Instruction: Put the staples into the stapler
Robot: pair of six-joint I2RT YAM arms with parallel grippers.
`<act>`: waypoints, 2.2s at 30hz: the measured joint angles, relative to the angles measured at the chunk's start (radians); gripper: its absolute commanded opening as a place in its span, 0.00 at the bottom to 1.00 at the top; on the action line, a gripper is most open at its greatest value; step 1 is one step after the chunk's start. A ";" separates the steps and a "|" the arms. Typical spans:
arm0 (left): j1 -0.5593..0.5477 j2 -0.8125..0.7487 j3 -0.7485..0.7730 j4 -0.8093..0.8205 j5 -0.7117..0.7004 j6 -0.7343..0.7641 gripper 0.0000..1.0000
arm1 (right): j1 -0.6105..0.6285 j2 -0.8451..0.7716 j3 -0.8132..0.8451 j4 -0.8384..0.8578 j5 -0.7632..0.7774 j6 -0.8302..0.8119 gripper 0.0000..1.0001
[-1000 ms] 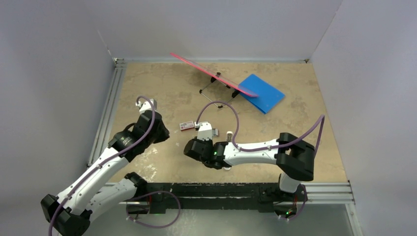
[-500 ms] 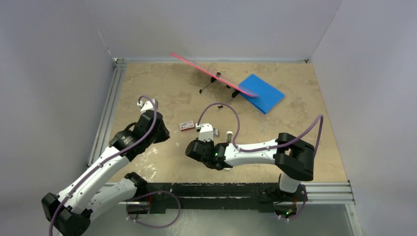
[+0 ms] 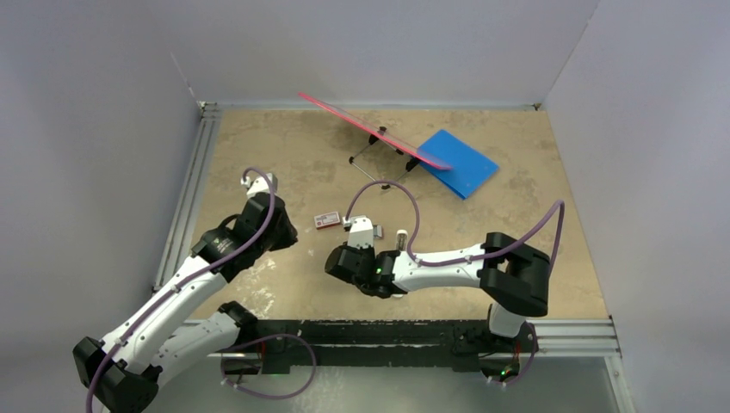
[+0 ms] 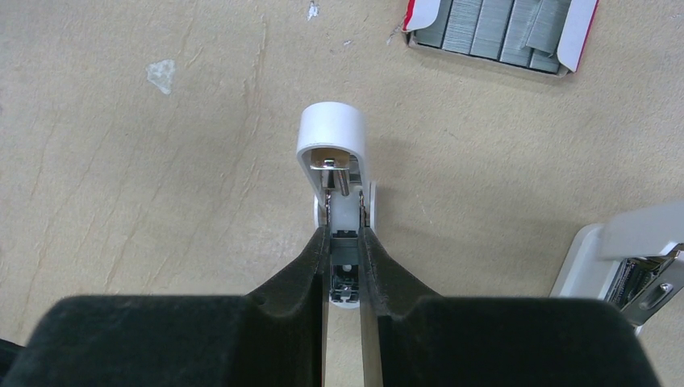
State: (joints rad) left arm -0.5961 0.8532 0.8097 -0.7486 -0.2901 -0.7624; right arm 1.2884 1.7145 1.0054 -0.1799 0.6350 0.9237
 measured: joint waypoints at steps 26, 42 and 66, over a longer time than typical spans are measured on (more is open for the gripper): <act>0.000 0.001 0.000 0.000 0.010 0.023 0.16 | 0.001 0.021 0.000 0.003 -0.002 -0.008 0.16; 0.000 0.001 0.000 0.002 0.010 0.023 0.16 | 0.011 0.006 0.000 0.002 0.002 -0.007 0.16; 0.000 0.001 -0.005 0.006 0.010 0.023 0.16 | 0.018 0.024 0.002 -0.003 0.003 0.003 0.20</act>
State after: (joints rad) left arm -0.5961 0.8543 0.8051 -0.7422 -0.2802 -0.7391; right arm 1.3064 1.7390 1.0077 -0.1833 0.6384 0.9264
